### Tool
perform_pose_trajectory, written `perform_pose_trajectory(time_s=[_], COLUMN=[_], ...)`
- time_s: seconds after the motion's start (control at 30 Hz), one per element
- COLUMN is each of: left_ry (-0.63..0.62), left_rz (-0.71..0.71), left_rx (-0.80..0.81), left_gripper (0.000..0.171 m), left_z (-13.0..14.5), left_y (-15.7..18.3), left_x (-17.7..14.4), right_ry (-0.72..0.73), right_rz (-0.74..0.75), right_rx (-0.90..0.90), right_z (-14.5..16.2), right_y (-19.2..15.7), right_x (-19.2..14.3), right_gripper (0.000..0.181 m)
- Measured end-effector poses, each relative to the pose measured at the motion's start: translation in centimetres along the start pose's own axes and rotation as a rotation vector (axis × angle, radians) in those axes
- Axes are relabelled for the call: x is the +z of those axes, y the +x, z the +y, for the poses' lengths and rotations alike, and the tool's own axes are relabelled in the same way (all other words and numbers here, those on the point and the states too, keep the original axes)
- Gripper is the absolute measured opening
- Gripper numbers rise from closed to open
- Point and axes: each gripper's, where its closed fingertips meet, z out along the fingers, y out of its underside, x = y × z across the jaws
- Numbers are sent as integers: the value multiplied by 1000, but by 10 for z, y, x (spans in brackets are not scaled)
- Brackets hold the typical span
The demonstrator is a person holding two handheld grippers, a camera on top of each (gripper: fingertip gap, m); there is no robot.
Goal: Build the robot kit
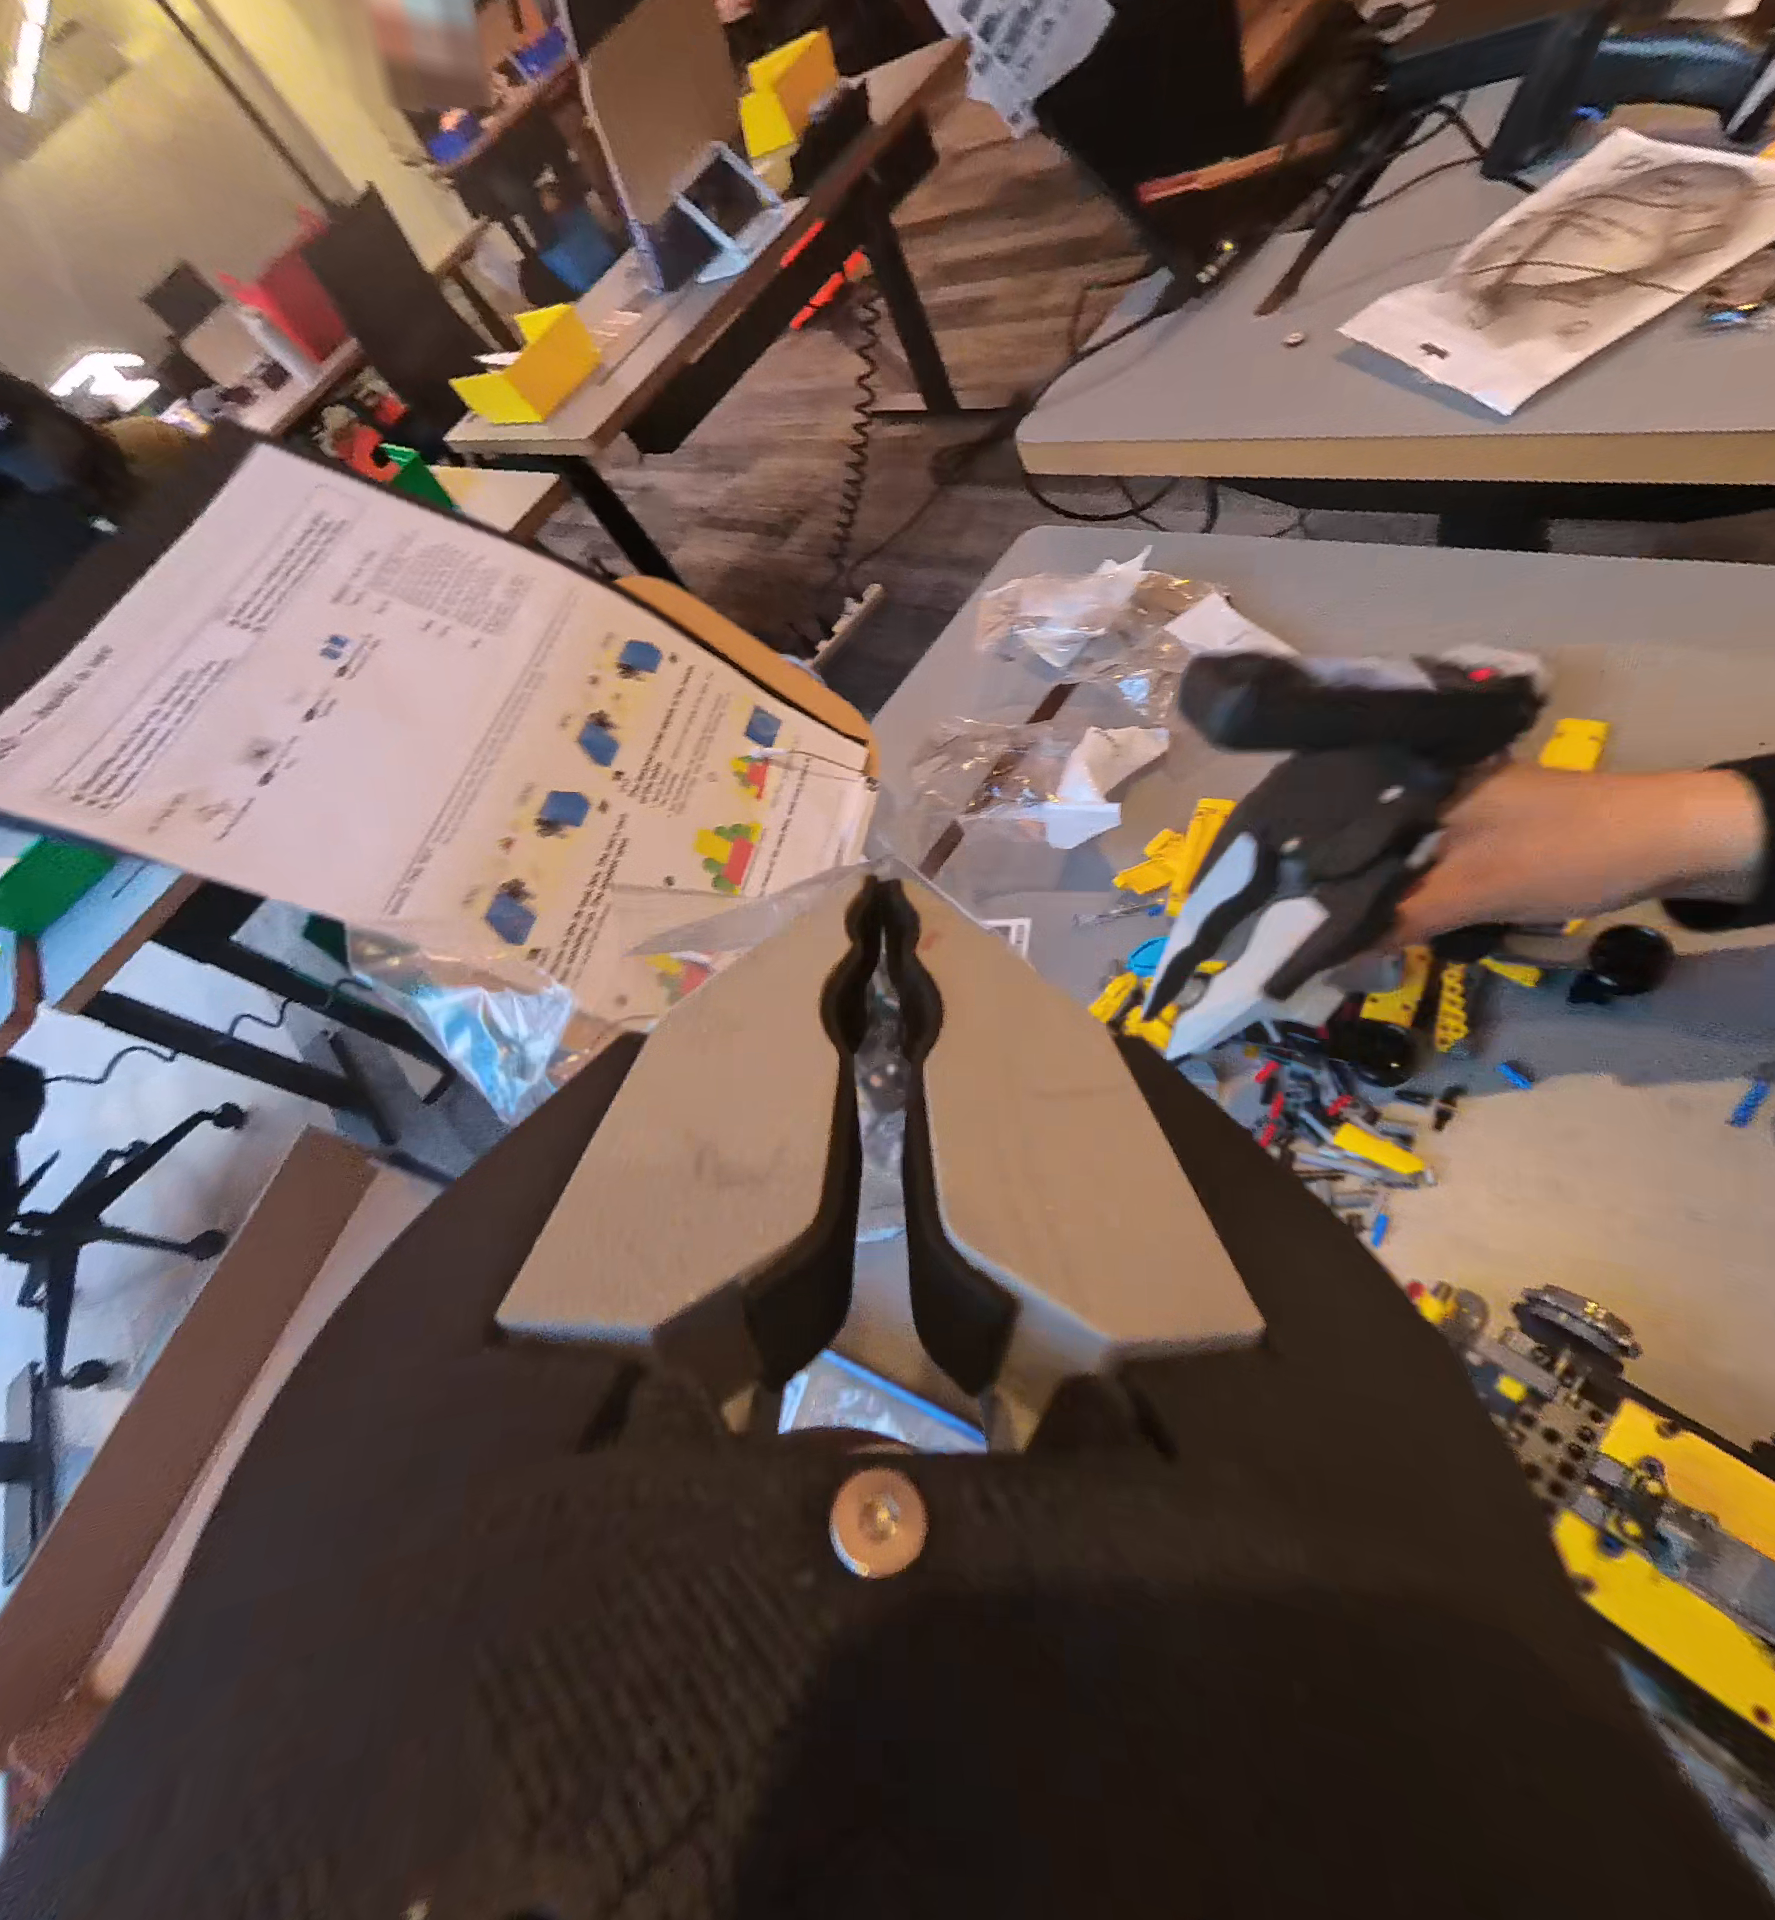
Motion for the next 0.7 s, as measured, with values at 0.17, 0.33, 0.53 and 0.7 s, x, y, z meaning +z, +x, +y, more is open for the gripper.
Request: perform_pose_trajectory(time_s=[0.17, 0.33, 0.53, 0.7], left_ry=[-32, -86, -84, -63], left_rz=[-67, -88, -82, -70], left_rx=[-4, 3, -19, -28], left_gripper=[0, 0, 0, 0], left_z=[34, 77, 106, 116], left_y=[-21, -27, -30, -26], left_x=[-24, -38, -54, -57], right_ry=[-189, -310, -386, -440], right_rz=[46, 46, -13, -106], right_rx=[-62, -112, -77, -163], right_z=[-26, -33, -16, 19], right_y=[24, 34, 25, -14], right_x=[100, 173, 180, 150], right_gripper=[1, 0, 0, 0])
